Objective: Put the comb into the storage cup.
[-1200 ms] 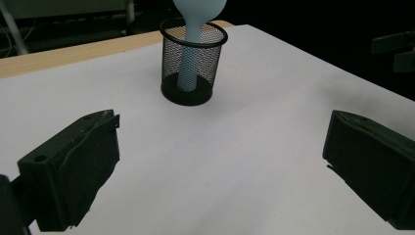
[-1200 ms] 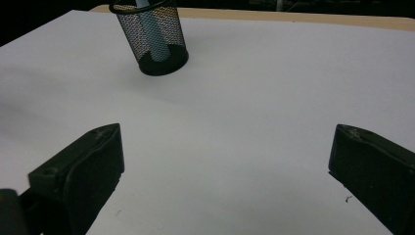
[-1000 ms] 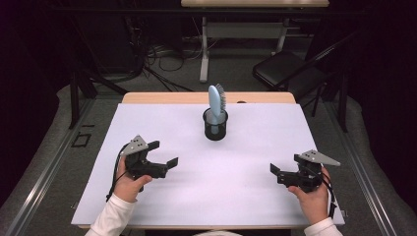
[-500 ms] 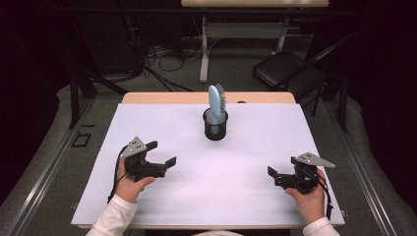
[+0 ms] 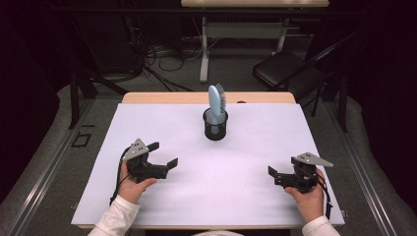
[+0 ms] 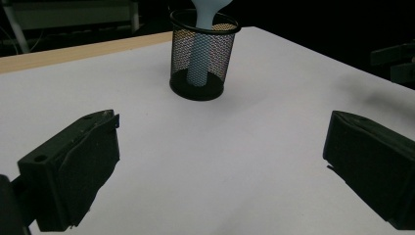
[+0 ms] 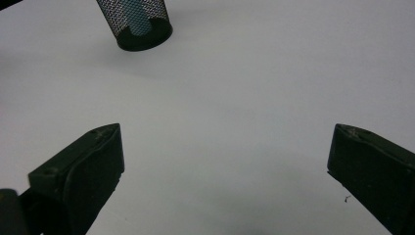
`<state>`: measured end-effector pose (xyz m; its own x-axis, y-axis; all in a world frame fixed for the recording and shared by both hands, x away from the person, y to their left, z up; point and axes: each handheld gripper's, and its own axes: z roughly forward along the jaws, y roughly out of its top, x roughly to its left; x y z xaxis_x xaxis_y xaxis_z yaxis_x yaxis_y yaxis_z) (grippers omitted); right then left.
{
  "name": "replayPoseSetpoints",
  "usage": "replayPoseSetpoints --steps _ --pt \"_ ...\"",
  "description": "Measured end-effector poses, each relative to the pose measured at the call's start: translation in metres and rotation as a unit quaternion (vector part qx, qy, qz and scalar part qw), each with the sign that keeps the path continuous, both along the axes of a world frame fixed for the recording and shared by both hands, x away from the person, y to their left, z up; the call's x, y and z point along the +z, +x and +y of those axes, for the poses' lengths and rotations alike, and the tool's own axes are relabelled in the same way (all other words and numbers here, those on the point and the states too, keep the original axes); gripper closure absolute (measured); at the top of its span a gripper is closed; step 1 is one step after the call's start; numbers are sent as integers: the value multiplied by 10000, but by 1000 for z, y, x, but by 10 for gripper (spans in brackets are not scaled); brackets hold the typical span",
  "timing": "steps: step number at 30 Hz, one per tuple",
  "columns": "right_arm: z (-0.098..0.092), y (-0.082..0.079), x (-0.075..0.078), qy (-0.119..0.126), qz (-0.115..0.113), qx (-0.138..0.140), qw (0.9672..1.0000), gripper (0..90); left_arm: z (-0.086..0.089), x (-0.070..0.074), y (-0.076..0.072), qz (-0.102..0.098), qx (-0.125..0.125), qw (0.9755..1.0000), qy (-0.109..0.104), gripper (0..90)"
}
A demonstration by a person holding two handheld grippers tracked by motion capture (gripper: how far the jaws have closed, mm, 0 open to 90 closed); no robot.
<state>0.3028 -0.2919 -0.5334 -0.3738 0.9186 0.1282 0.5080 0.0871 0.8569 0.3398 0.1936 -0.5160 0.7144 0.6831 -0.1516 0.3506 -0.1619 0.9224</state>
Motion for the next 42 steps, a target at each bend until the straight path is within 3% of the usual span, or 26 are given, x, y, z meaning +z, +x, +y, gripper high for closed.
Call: replayPoseSetpoints --steps 19,42 --pt "-1 3 -6 -62 25 -17 10000 1 -5 -5 -1 42 -43 9999 93 6" --pt "-2 3 -7 -86 55 -71 9999 11 -3 -5 2 50 39 10000 -9 6"
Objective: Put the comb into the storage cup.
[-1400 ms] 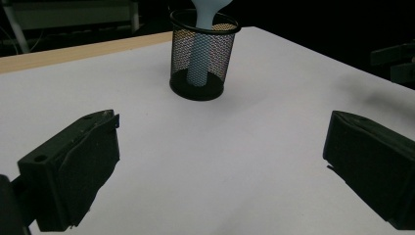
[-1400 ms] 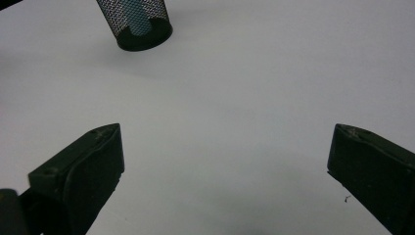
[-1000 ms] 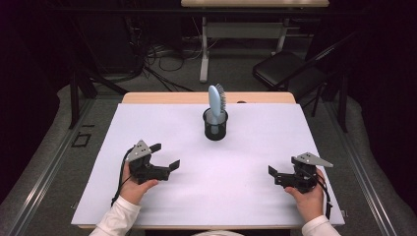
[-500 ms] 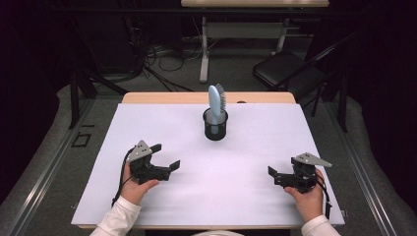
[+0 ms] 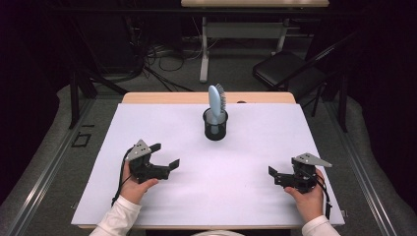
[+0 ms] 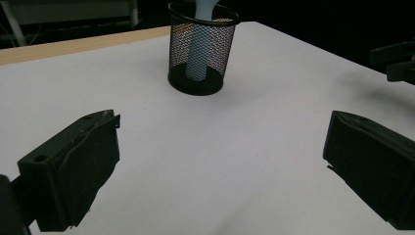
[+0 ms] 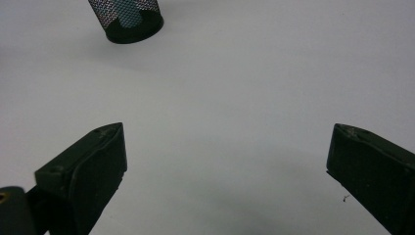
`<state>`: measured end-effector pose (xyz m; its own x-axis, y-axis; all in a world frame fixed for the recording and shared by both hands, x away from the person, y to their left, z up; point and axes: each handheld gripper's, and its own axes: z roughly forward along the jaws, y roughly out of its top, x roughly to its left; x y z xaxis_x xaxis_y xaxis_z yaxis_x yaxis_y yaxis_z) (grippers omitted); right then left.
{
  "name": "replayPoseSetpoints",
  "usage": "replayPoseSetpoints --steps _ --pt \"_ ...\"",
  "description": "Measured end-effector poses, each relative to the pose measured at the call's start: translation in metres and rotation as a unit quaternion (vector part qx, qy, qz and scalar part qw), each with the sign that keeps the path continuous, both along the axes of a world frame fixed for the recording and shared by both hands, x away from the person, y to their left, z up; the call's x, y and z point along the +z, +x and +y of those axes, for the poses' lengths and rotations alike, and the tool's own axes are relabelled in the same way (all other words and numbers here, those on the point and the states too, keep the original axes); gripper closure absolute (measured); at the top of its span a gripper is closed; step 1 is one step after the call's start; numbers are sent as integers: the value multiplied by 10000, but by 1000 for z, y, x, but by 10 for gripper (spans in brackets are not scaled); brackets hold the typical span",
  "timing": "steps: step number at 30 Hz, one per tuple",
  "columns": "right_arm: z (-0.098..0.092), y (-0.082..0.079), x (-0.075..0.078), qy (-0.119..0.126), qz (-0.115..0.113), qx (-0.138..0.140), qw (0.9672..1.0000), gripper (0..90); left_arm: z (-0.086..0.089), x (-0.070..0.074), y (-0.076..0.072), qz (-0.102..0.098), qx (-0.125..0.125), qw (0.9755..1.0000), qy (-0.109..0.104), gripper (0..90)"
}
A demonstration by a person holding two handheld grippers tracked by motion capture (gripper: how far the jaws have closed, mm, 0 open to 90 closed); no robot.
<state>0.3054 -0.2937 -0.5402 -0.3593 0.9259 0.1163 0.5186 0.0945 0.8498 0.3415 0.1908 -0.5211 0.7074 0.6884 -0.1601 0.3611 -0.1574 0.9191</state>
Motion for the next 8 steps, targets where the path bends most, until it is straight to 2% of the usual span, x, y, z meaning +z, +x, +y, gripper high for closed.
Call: replayPoseSetpoints --steps 8 --pt "-2 -4 1 -202 -10 -151 9997 21 6 2 4 -2 107 9999 -43 6"
